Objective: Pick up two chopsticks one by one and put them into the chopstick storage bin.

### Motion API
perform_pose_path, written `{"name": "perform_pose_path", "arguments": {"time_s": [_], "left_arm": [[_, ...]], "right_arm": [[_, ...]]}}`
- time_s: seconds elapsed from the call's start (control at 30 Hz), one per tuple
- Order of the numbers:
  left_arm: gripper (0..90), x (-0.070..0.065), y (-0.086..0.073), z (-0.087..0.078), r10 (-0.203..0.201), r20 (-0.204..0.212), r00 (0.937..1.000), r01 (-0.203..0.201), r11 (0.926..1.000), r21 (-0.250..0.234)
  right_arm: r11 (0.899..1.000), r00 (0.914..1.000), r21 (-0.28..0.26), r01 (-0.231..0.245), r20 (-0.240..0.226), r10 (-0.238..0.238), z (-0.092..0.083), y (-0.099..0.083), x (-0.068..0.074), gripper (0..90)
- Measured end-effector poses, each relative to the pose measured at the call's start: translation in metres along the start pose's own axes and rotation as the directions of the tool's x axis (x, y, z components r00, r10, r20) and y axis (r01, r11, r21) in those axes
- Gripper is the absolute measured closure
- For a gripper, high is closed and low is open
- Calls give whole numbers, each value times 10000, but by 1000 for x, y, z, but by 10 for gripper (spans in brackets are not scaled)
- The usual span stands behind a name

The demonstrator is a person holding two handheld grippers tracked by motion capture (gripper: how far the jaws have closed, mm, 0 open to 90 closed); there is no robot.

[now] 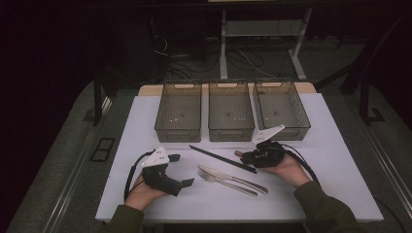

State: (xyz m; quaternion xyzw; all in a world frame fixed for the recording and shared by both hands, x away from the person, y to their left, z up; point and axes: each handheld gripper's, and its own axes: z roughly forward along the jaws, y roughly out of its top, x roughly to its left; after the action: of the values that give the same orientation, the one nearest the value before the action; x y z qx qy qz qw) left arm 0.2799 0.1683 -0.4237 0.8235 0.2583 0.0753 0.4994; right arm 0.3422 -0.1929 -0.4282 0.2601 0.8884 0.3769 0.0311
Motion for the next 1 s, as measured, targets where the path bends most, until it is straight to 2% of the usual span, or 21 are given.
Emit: {"name": "perform_pose_path", "arguments": {"time_s": [0.3,1.0], "left_arm": [[0,0,0,-1,-5,0,10000,5,10000,5],[0,1,0,-1,-1,1,10000,1,10000,-14]], "right_arm": [[9994,9998,295,165,72,-167,9,-1,3,808],[9980,9997,585,236,95,-242,14,-4,3,836]]}}
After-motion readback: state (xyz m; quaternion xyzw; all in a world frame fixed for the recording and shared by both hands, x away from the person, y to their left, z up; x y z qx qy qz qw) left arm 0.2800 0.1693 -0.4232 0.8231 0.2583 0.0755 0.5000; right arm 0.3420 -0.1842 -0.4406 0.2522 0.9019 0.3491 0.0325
